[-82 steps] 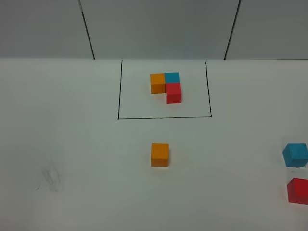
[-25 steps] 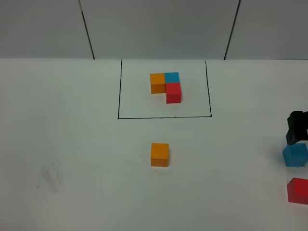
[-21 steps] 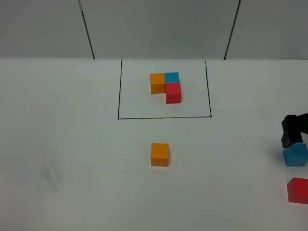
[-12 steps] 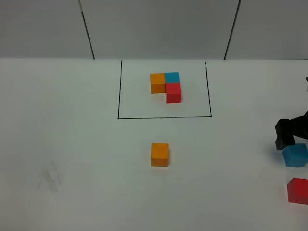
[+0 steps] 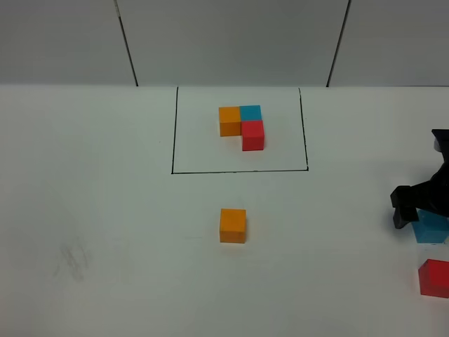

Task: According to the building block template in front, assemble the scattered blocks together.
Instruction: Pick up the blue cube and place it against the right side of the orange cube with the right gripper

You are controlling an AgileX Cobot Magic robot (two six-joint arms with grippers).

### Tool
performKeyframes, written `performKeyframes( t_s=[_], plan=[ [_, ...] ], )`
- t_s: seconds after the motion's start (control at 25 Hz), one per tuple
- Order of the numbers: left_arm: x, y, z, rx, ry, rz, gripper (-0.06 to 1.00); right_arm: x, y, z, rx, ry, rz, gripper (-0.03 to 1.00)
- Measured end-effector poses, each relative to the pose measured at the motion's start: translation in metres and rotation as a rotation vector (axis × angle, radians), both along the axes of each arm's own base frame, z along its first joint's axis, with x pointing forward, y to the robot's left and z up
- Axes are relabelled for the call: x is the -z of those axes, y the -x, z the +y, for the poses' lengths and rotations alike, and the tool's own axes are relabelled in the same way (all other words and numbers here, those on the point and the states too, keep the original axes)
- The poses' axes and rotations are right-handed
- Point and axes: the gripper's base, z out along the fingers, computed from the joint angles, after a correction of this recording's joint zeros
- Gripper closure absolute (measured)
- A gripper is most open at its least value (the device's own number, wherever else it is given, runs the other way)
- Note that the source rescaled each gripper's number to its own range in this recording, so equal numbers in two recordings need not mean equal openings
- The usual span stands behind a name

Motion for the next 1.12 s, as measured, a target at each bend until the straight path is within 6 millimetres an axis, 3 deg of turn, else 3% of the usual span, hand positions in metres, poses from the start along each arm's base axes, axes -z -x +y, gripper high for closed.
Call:
performKeyframes(
  t_s=[0.2, 0.32, 0.4, 0.56, 0.72, 0.92, 1.04, 1.12],
  plan=[
    [0.0, 0.0, 0.0, 0.0, -0.001, 0.0, 0.29, 0.012, -0.003, 0.0, 0.0, 0.001, 0.013, 0.24],
    [0.0, 0.0, 0.0, 0.0, -0.001, 0.0, 0.29, 0.018, -0.003, -0.001, -0.001, 0.001, 0.03, 0.47],
    [0.0, 0.0, 0.0, 0.0, -0.001, 0.0, 0.29, 0.02, -0.003, -0.001, -0.008, 0.007, 0.036, 0.75],
    [0.0, 0.0, 0.0, 0.0, -0.001, 0.0, 0.29, 0.016, -0.002, -0.002, -0.059, 0.036, 0.031, 0.77],
    [0.0, 0.0, 0.0, 0.0, -0.001, 0.0, 0.29, -0.016, 0.001, 0.01, -0.218, 0.081, -0.04, 0.77],
    [0.0, 0.0, 0.0, 0.0, -0.001, 0.0, 0.29, -0.052, 0.009, 0.057, -0.631, 0.155, -0.136, 0.77],
    [0.0, 0.0, 0.0, 0.0, -0.001, 0.0, 0.29, -0.056, 0.016, 0.095, -0.982, 0.187, -0.094, 0.77],
    [0.0, 0.0, 0.0, 0.0, -0.001, 0.0, 0.29, -0.056, 0.018, 0.116, -1.124, 0.188, -0.057, 0.77]
  ],
)
